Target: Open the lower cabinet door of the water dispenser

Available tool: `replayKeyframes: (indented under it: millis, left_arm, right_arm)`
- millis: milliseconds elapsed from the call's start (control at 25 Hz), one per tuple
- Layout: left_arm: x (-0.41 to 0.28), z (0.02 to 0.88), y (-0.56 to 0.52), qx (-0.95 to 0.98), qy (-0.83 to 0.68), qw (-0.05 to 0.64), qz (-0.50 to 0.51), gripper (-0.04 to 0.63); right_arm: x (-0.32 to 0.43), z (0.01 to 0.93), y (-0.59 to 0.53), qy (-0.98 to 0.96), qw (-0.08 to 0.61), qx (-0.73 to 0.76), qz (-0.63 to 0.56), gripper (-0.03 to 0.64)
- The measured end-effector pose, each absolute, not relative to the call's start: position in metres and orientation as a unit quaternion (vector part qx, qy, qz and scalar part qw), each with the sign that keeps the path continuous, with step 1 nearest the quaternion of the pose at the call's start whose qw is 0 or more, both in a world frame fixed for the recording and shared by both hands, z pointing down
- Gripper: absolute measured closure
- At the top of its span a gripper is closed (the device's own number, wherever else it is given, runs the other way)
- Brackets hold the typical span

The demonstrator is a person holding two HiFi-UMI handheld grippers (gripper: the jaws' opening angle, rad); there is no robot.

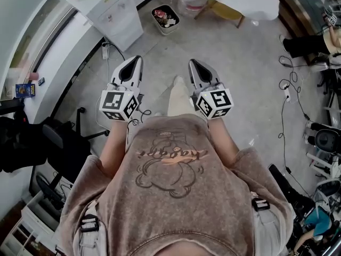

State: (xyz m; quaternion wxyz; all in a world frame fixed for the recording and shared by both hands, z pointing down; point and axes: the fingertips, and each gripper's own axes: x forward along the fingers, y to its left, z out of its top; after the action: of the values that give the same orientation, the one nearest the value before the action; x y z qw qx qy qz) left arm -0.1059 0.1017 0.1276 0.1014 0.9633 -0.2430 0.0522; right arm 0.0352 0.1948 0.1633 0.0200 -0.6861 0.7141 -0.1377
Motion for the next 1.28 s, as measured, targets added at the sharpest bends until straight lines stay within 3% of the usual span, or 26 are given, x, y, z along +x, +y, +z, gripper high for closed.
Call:
replayKeyframes:
  millis: [720, 1280]
  left_arm:
    - [-0.002, 0.116, -0.033, 0.933, -0.344, 0.099, 0.035, 0.578]
    - [-0.008, 0.117, -0.103, 0.920, -0.378, 0.096, 0.033, 0.578]
  right_arm:
    - [0.152, 0.160, 0.031, 0.792, 0.007, -0.592, -0.150, 0.611]
    - [0.135, 0.169, -0.049, 0.820, -0.012, -0.550, -0.157, 0.611]
